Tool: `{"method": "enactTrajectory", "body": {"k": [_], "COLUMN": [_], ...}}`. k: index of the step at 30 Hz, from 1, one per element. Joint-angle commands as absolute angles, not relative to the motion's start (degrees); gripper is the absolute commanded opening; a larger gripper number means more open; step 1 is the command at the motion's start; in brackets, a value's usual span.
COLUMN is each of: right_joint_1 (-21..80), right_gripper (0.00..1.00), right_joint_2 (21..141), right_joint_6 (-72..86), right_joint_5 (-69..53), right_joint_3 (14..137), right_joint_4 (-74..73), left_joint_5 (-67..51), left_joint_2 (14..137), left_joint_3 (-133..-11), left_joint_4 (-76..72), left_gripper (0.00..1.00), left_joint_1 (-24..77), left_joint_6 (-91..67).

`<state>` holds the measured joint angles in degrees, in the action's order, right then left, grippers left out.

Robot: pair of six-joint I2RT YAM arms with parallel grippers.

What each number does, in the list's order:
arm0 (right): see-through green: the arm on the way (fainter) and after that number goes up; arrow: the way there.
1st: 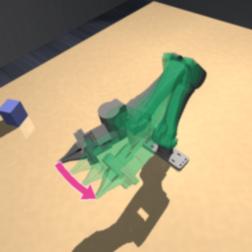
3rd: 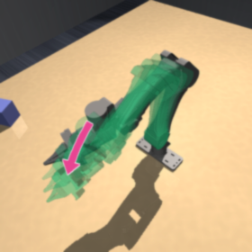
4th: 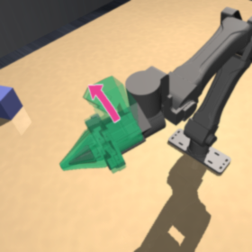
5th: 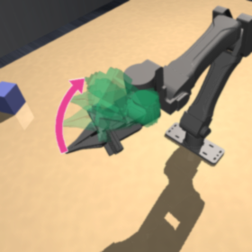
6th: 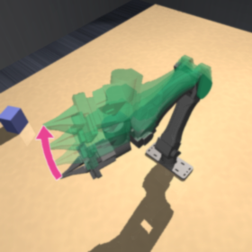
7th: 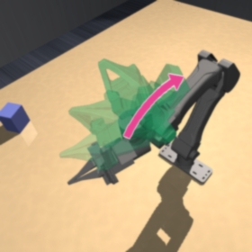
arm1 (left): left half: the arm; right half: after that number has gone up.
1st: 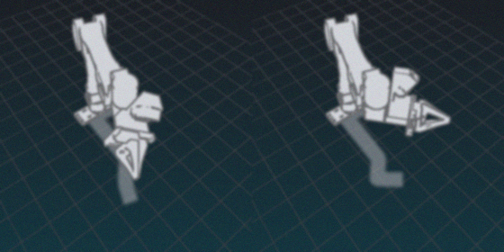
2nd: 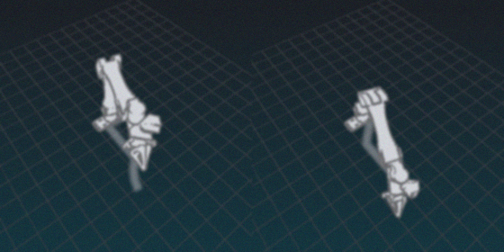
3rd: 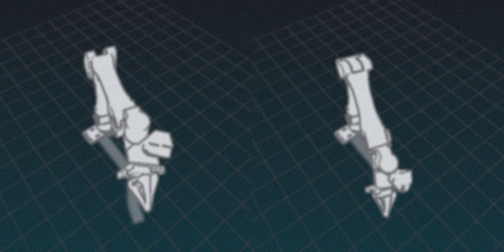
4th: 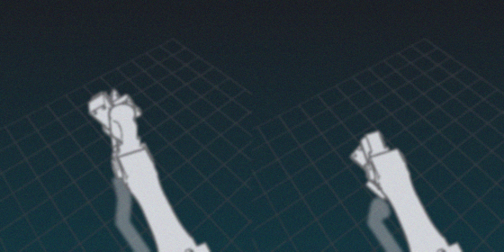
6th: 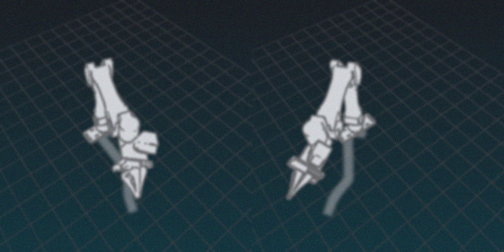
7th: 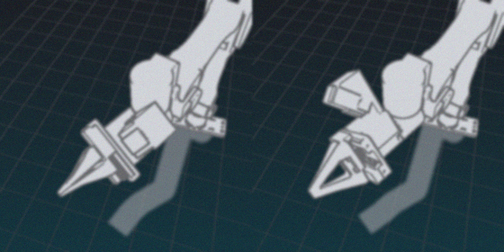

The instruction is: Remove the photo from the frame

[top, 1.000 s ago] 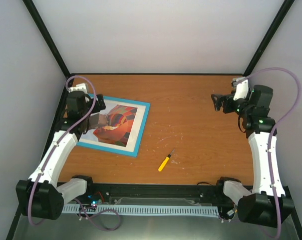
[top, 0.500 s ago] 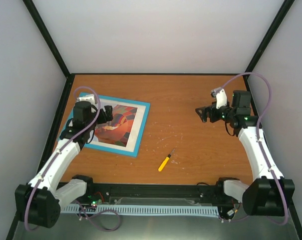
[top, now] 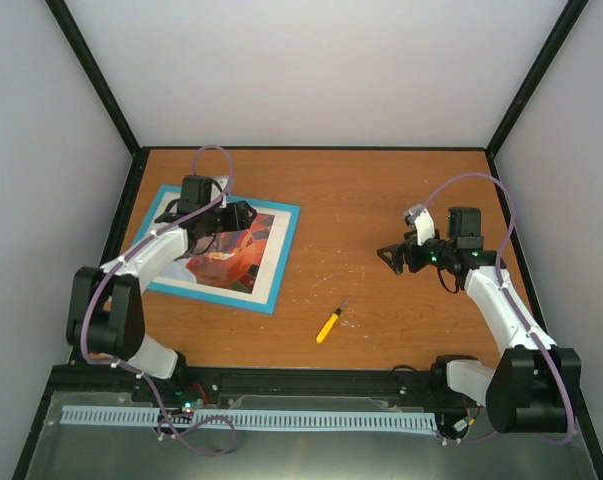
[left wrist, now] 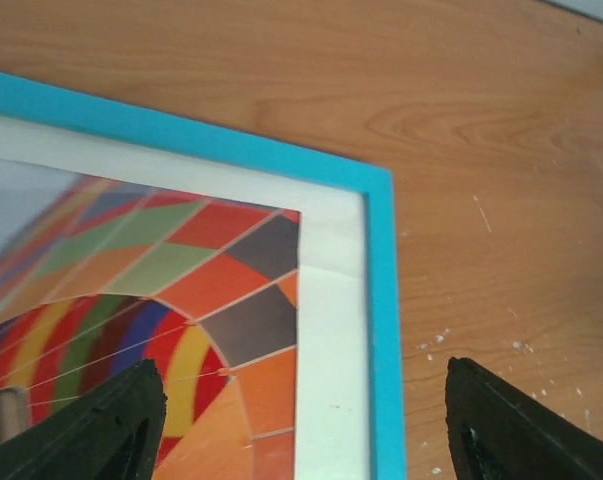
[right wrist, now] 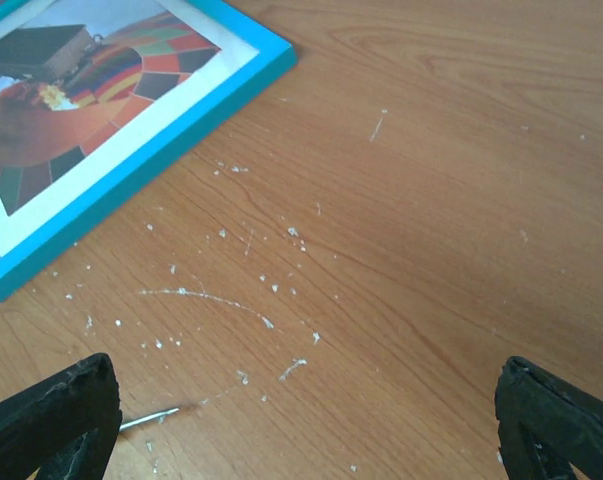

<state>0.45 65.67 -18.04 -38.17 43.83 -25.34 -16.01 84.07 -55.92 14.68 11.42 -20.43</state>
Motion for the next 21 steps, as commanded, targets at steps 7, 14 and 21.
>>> {"method": "enactTrajectory", "body": {"k": [7, 14, 21], "right_joint_1": [1.0, 1.1, 1.1], "right_gripper": [1.0, 1.0, 1.0], "right_joint_2": [64.6, 65.2, 66.9], "right_joint_6": [-15.7, -17.3, -15.9], "right_joint_5": [-31.9, -33.6, -31.8], "right_joint_3": [41.6, 42.1, 42.0], "right_joint_4": [-18.3, -18.8, -18.5], "left_joint_5": [-24.1, -21.4, -21.9], "left_joint_2": [96.2, 102.0, 106.8], "left_joint_3": [-65.1, -67.8, -69.4], "left_joint_4": [14.4, 15.2, 14.9], "left_gripper": [0.71, 0.7, 0.68], "left_joint_1": [18.0, 22.0, 22.8], "left_joint_6": [-22.0, -22.9, -23.2]}}
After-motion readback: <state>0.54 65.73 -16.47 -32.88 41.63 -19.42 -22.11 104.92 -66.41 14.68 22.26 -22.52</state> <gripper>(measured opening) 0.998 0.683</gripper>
